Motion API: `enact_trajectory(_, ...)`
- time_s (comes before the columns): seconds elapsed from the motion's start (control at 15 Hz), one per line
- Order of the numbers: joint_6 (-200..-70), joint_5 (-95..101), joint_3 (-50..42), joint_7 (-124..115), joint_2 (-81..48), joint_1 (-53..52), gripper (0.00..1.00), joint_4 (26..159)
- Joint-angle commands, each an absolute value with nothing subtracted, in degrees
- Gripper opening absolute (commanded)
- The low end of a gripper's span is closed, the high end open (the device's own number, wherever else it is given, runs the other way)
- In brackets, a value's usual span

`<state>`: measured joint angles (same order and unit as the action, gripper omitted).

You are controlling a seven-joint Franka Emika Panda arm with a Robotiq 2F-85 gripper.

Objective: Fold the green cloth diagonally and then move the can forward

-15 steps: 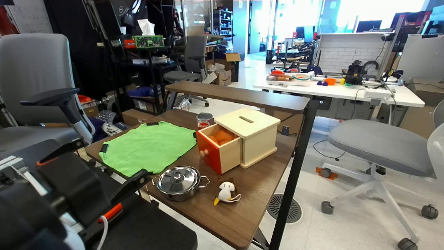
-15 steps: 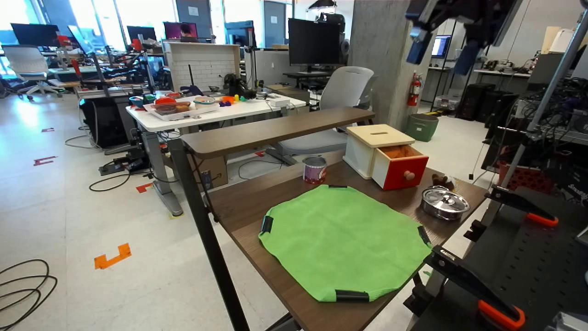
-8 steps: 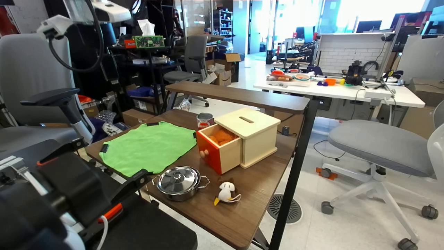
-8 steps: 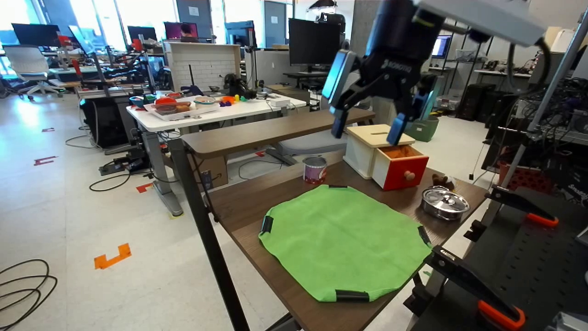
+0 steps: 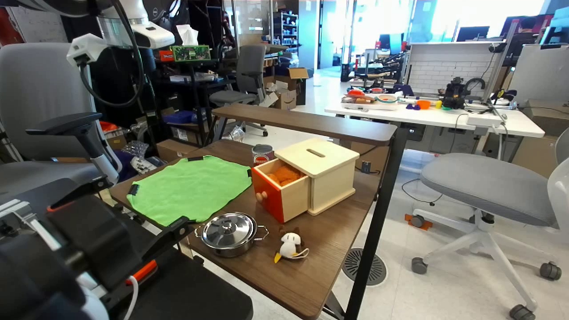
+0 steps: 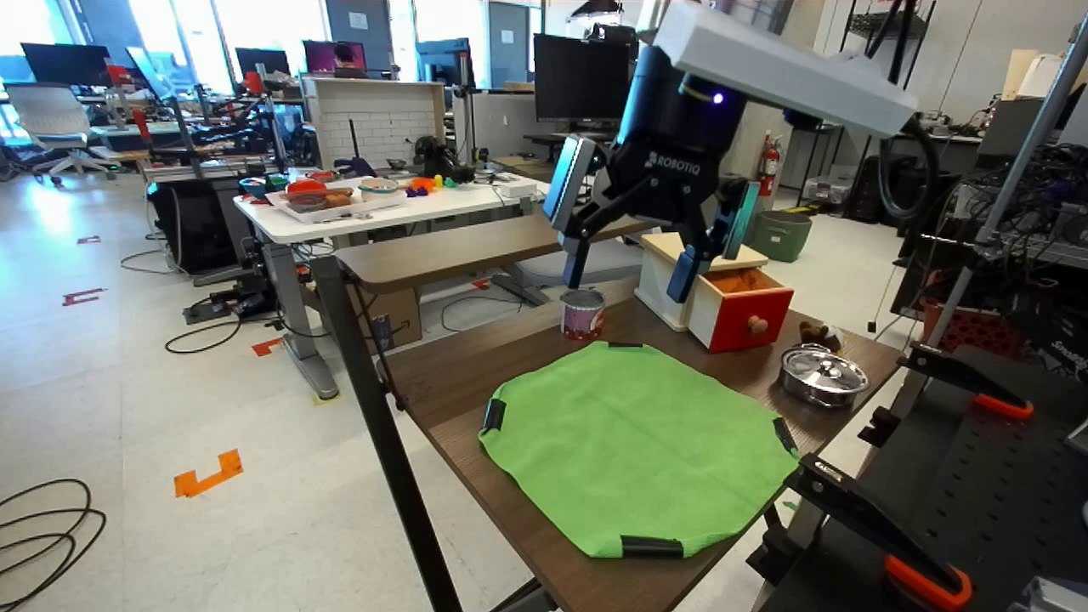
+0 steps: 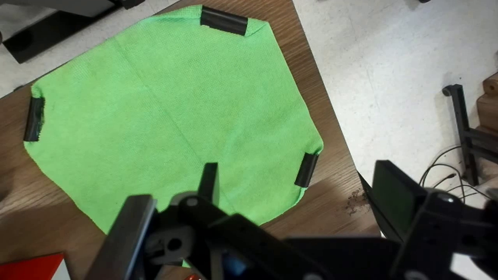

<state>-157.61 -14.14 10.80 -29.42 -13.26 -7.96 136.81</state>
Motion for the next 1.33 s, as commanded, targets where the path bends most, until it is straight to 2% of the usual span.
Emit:
enact_trajectory(0.0,-157.8,-11.1,7.2,-32.2,-14.5,-10.8,1.00,136.4)
enact_trajectory(1.27,-151.7,-6.7,-0.5,-45.4,-43.5,-20.2,1.00,105.9)
